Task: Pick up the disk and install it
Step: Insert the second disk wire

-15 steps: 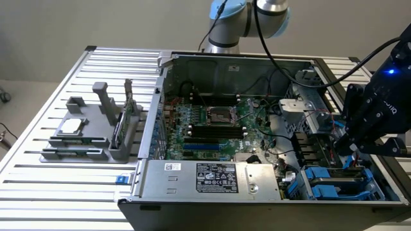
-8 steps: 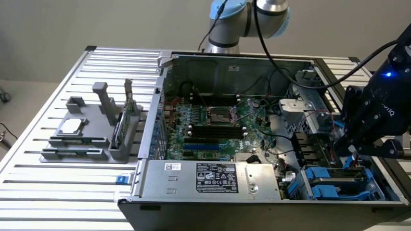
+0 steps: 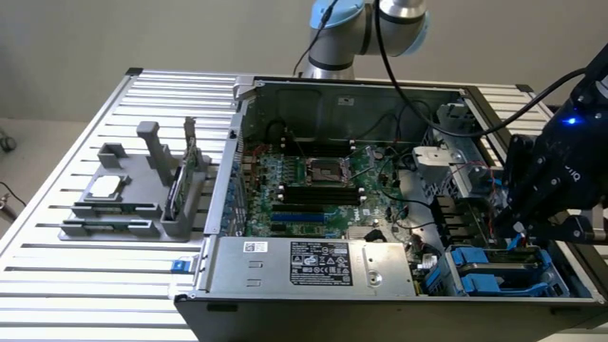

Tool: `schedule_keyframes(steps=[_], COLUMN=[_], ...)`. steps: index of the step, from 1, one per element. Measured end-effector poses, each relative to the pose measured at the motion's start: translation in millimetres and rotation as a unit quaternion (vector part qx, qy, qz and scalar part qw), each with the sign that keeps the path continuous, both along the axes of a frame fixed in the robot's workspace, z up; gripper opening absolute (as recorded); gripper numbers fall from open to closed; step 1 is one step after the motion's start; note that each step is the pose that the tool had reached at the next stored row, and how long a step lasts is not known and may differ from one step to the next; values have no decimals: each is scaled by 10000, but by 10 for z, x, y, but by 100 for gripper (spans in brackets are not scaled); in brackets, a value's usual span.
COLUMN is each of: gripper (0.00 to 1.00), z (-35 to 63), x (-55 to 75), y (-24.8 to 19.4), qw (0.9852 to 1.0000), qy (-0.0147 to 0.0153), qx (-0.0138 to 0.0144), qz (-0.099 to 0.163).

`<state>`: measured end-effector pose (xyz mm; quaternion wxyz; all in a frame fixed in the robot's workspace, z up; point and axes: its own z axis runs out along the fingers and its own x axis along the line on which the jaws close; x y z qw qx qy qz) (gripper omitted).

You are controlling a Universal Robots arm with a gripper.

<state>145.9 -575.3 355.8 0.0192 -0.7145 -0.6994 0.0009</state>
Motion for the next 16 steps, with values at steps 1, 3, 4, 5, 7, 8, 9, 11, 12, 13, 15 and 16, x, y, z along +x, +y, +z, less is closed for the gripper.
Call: schedule_keyframes(steps=[1,3,4,5,7,8,9,11,12,13,15,16], gripper=[17,17,17,17,17,17,17,17,17,17,17,17], z=[-9,-23,-29,-34,-40,-44,-47,-55,-60,-67,-83,-90], x=[0,0,0,0,0,0,0,1,2,3,4,6], y=[-5,-20,-27,-35,-49,-58,-67,-87,-94,-100,-106,-107], qw=[10000,10000,10000,10000,10000,10000,10000,10000,10000,10000,10000,10000], qy=[0,0,0,0,0,0,0,0,0,0,0,0], qx=[1,-1,-1,0,0,-1,0,-1,-1,0,1,1], qz=[0,0,0,0,0,0,0,-1,-1,-1,-1,0])
